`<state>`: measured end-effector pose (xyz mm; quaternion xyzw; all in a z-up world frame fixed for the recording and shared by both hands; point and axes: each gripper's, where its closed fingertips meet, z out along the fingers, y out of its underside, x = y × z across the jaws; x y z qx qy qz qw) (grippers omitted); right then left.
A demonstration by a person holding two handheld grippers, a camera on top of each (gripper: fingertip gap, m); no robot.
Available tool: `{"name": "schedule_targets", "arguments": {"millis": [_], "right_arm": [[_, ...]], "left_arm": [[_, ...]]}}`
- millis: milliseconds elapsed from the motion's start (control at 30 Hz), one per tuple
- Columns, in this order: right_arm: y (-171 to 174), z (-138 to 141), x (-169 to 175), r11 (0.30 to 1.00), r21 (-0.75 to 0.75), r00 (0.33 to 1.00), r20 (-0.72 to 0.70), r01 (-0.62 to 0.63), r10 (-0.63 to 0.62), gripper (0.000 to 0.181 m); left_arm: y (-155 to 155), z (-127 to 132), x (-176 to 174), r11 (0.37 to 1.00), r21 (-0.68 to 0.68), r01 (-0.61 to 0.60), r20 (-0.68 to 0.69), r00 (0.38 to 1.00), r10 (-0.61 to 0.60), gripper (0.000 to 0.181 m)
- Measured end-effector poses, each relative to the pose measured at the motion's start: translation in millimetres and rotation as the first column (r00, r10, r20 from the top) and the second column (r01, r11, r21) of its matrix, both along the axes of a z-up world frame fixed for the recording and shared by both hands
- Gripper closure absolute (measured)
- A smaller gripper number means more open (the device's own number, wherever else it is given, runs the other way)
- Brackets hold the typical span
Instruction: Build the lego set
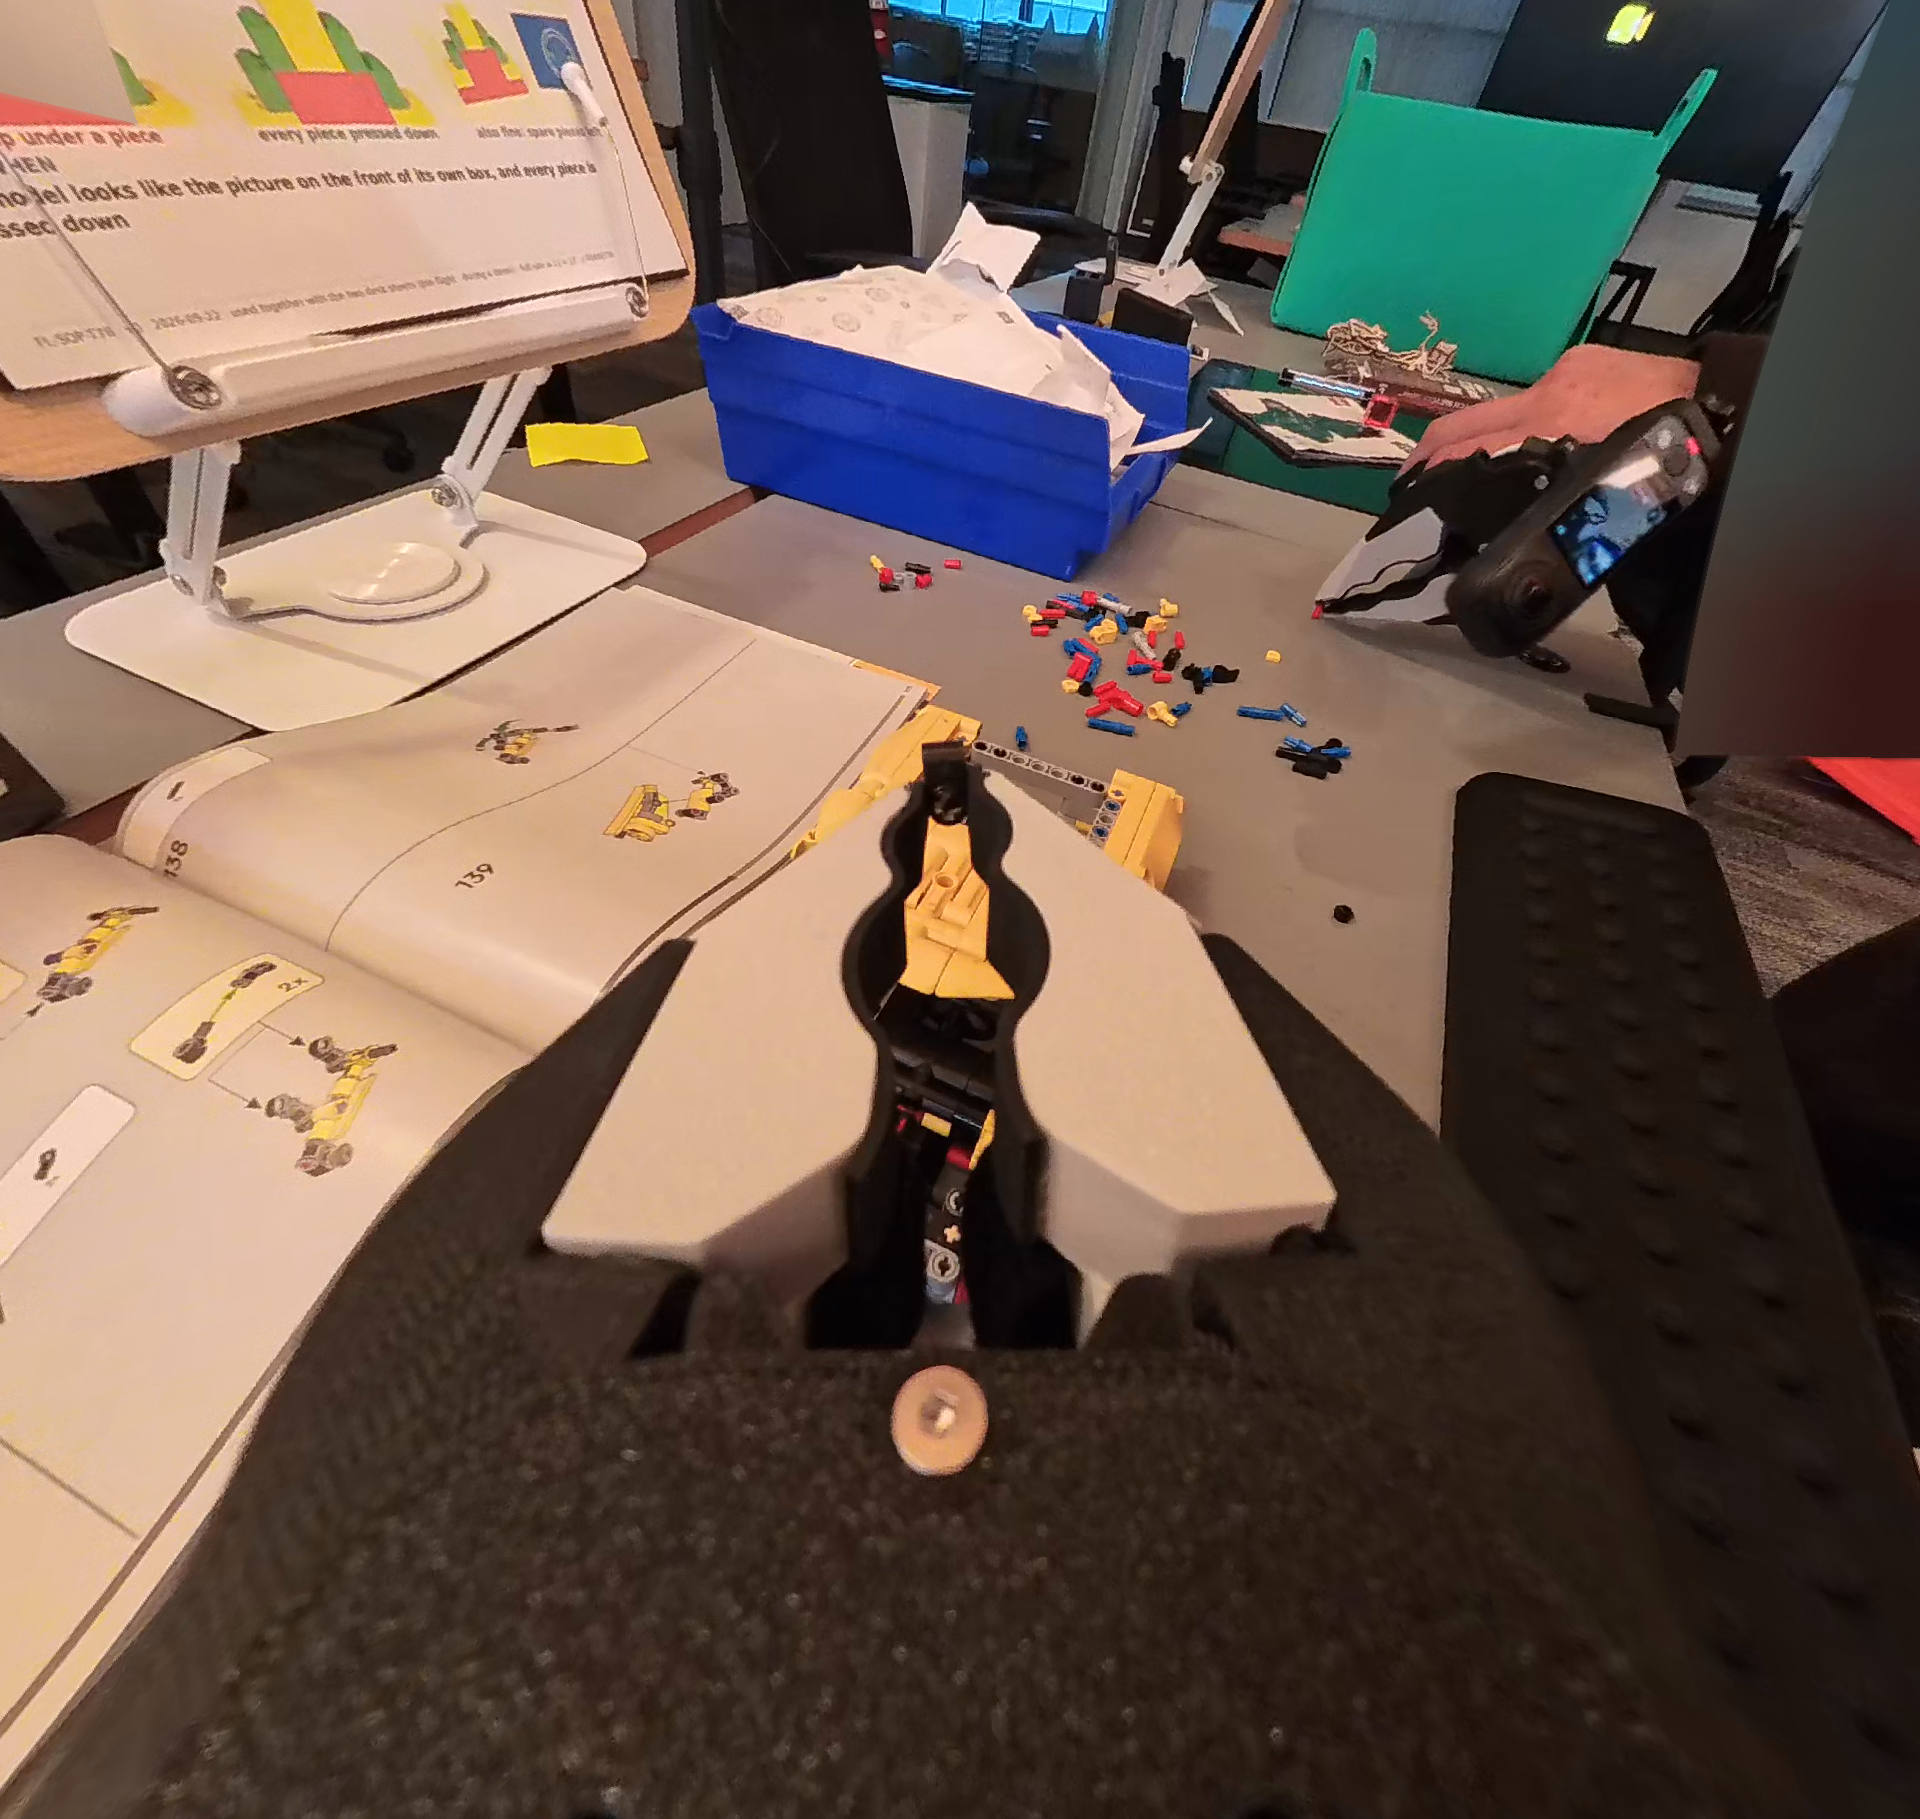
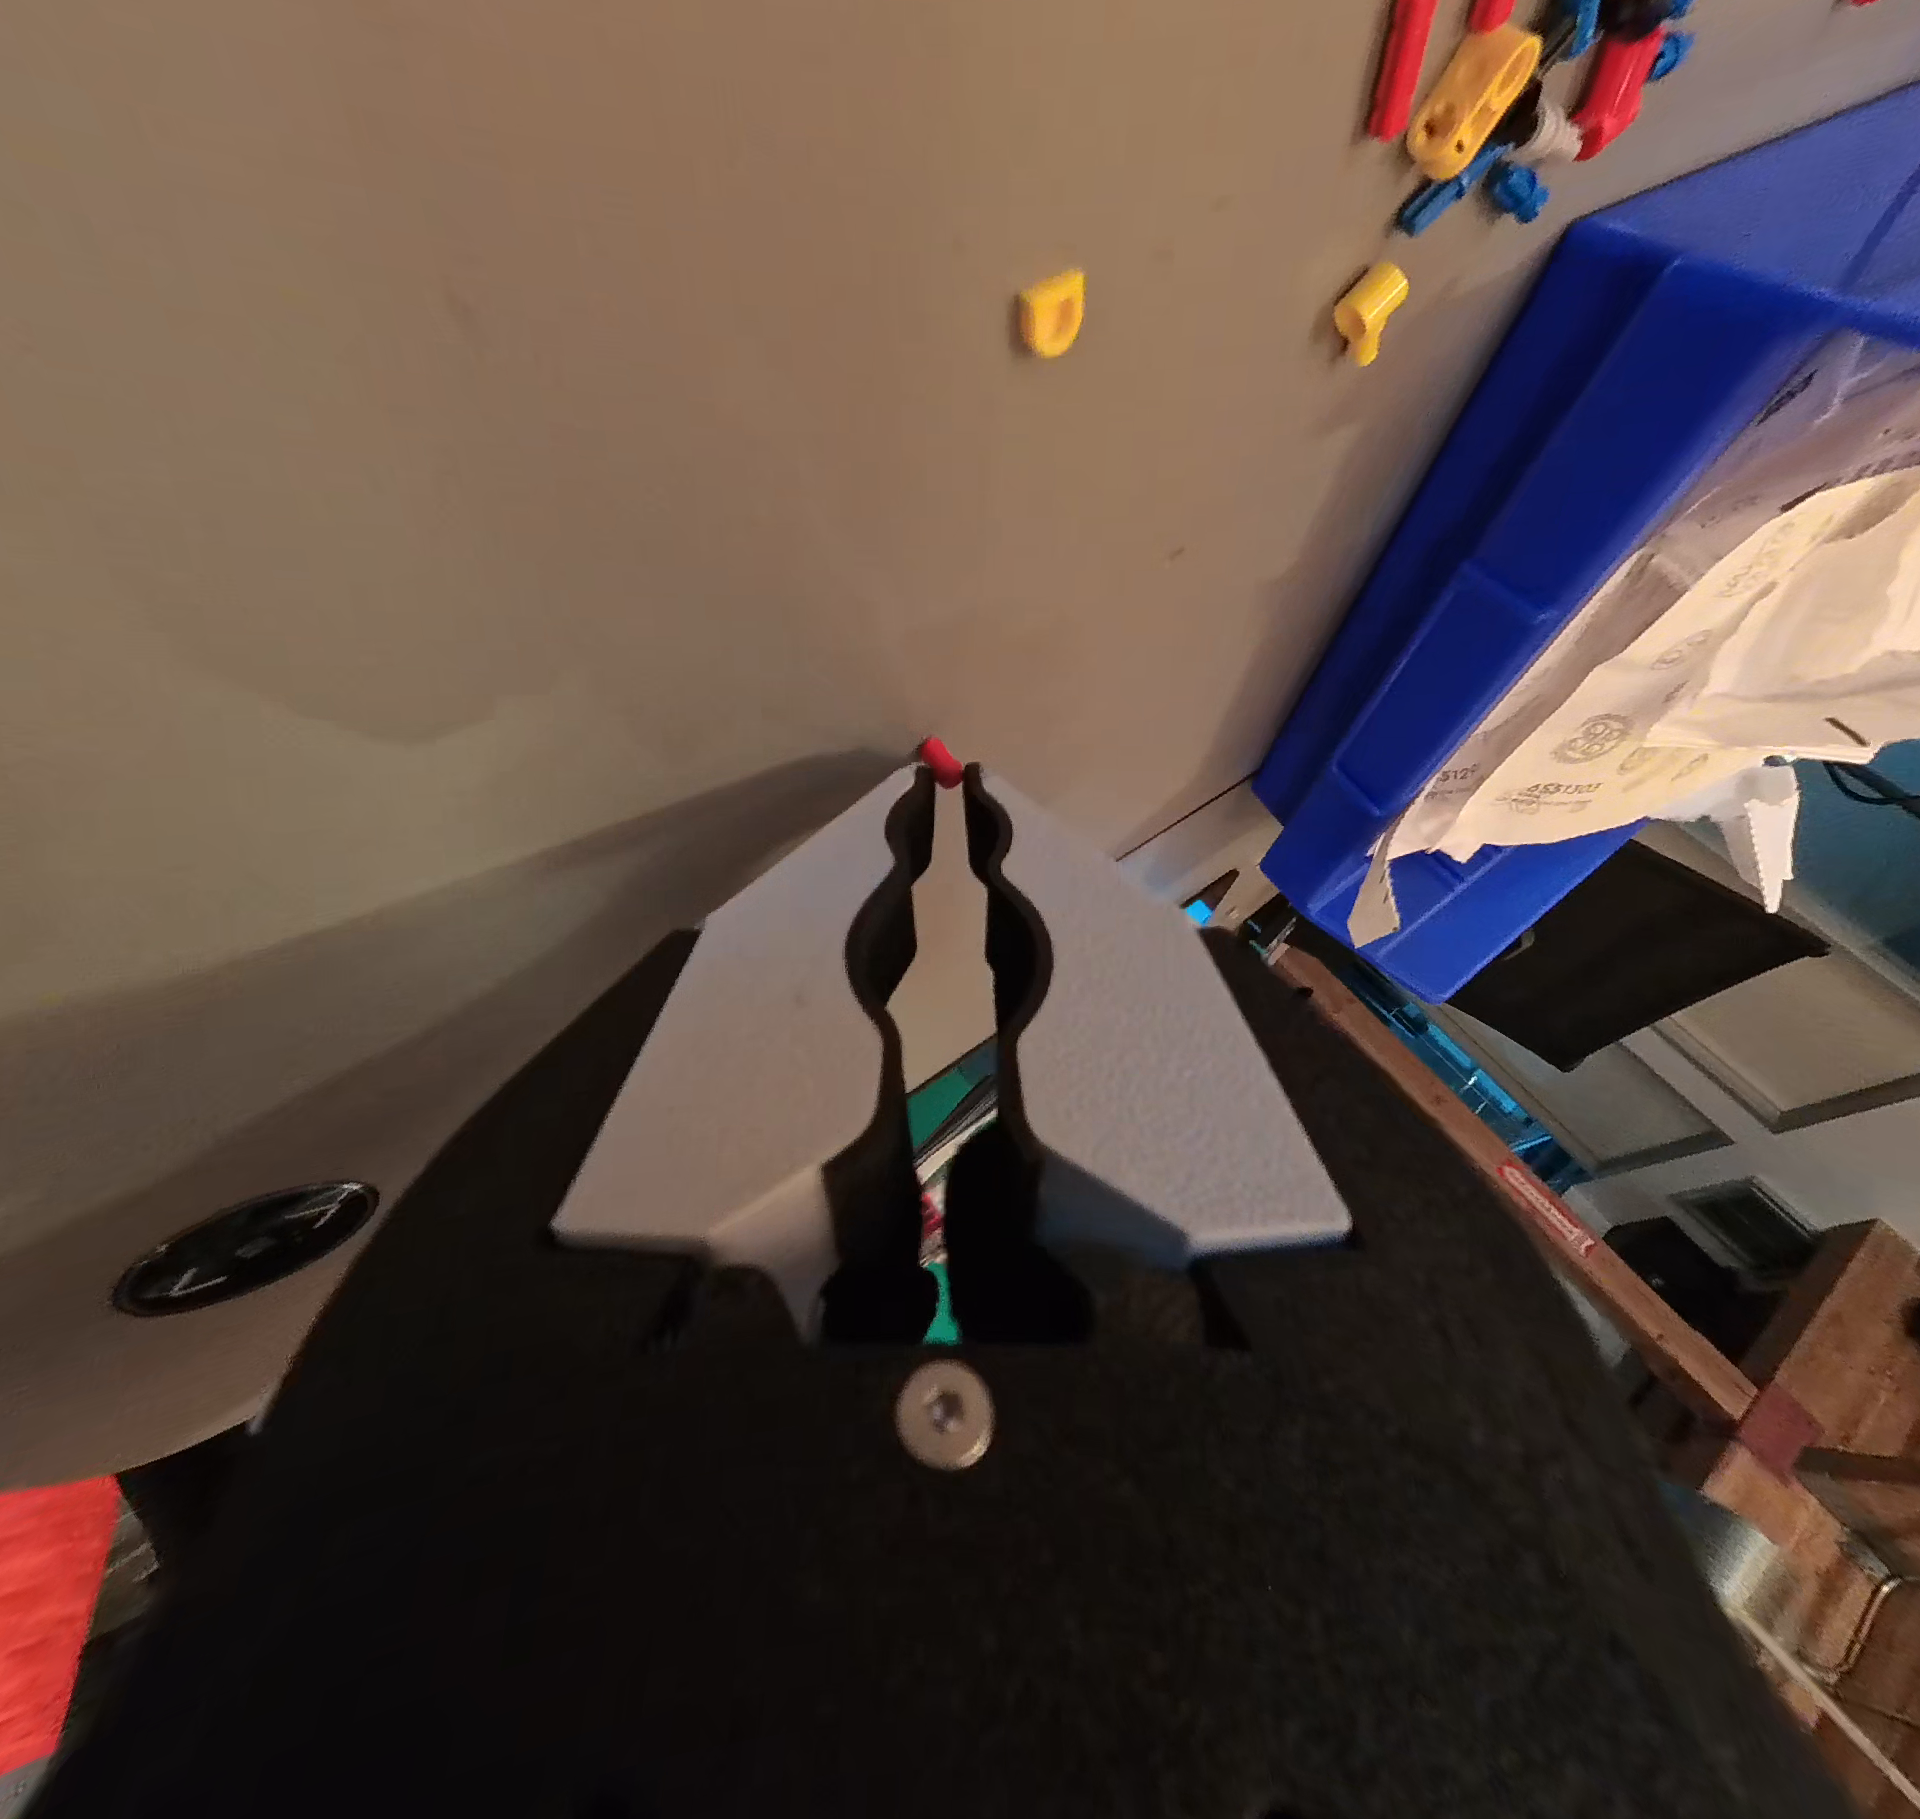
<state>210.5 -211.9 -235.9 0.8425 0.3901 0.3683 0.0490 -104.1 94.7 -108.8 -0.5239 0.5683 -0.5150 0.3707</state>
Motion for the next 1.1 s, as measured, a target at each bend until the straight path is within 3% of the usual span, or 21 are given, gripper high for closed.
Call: {"name": "schedule_targets", "arguments": {"millis": [367,500,567,633,733,833,1100], "right_arm": [[-0.9,1.8,-3.3,0.999,0.022,0.999,-0.026,0.026,-0.025,0.170],[-2.8,12.7,-3.6,0.992,0.104,0.994,-0.088,0.077,-0.068,0.166],[-5.5,18.9,-2.7,0.971,0.178,0.975,-0.185,0.159,-0.126,0.165],[-5.7,19.7,-4.9,0.916,0.254,0.904,-0.376,0.311,-0.203,0.166],[-7.5,15.4,-3.1,0.794,0.242,0.692,-0.664,0.558,-0.284,0.158],[-6.1,12.5,-0.9,0.716,0.188,0.526,-0.802,0.673,-0.284,0.159],[3.8,-2.0,-5.6,0.733,0.136,0.497,-0.814,0.666,-0.301,0.161]], "left_arm": [[-0.8,2.3,-1.5,1.000,0.000,0.003,0.003,1.000,-0.003,0.175],[-1.2,2.8,-1.7,1.000,0.001,0.004,0.004,1.000,-0.004,0.174],[-1.3,2.4,-1.9,1.000,0.001,0.005,0.002,1.000,-0.005,0.174],[-1.3,2.8,-2.0,1.000,-0.001,0.005,0.003,1.000,-0.005,0.174],[-2.4,3.2,-2.2,1.000,-0.007,0.011,0.004,1.000,-0.011,0.175],[-2.0,3.2,-2.3,1.000,-0.007,0.009,0.004,1.000,-0.009,0.175],[-1.8,1.1,-1.9,1.000,-0.012,0.012,-0.003,1.000,-0.012,0.174]]}}
